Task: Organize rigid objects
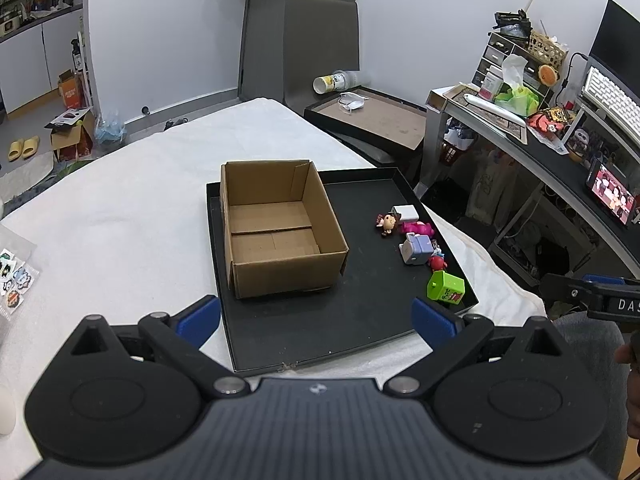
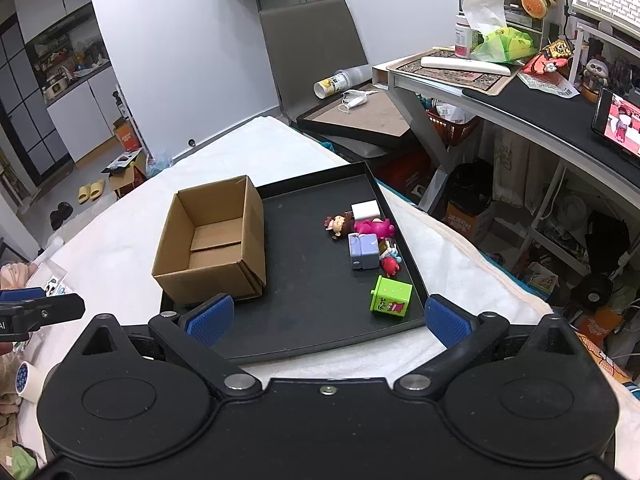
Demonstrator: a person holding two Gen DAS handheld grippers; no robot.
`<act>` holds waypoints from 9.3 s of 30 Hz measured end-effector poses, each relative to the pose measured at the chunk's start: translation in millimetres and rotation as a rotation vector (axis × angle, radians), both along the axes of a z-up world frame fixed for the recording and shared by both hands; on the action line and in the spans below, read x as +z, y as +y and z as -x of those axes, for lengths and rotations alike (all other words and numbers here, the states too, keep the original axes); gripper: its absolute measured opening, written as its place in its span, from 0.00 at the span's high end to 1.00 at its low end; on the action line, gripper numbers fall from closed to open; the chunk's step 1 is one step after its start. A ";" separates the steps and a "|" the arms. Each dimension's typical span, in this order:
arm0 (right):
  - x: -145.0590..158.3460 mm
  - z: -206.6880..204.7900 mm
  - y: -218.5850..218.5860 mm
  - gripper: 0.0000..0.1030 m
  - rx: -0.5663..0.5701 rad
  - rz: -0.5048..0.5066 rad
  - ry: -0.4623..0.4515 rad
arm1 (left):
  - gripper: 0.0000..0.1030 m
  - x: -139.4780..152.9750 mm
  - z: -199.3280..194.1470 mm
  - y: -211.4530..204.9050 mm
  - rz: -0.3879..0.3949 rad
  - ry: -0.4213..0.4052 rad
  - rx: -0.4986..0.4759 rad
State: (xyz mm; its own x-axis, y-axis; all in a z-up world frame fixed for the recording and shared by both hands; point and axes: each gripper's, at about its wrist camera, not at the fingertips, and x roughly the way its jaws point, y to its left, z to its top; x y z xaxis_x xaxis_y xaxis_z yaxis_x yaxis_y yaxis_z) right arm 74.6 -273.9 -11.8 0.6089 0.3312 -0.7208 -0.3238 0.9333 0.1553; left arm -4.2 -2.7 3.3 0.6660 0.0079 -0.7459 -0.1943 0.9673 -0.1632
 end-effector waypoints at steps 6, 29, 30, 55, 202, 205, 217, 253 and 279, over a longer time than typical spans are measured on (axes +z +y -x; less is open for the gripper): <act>0.2 0.6 0.1 0.00 0.000 0.001 0.000 | 0.02 2.2 2.3 -1.8 -0.005 -0.006 -0.004; -5.3 0.8 -0.2 0.00 -0.003 0.003 0.002 | 0.02 -0.9 1.3 1.2 0.004 -0.014 0.010; -7.3 0.0 0.0 0.00 -0.004 0.005 0.003 | 0.02 -2.4 0.3 2.2 0.007 -0.012 0.011; -59.4 -52.6 4.9 0.00 -0.058 0.049 0.075 | 0.04 -50.0 -44.6 37.7 0.055 0.029 0.074; -95.3 -139.6 240.2 0.47 0.249 0.124 0.195 | 0.87 -168.3 -63.7 105.5 0.291 0.018 0.229; -101.0 -138.9 249.7 0.47 0.263 0.136 0.200 | 0.87 -168.7 -63.9 105.1 0.288 0.017 0.227; -105.1 -145.0 276.4 0.47 0.301 0.138 0.203 | 0.87 -168.7 -64.2 104.6 0.283 0.016 0.223; -81.7 -160.0 139.6 0.30 0.230 0.109 0.170 | 0.86 -167.6 -71.8 94.8 0.229 0.039 0.228; -161.3 -209.3 60.0 0.30 0.020 0.118 0.217 | 0.86 -165.2 -81.9 78.8 0.166 0.078 0.253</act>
State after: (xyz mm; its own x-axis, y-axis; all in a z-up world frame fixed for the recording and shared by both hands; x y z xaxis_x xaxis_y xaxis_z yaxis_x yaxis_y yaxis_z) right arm 283.9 -213.9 -173.0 0.4295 0.2475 -0.8685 -0.3138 0.9427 0.1135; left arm 77.8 76.1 -161.9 0.5992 0.0402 -0.7996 -0.4440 0.8478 -0.2900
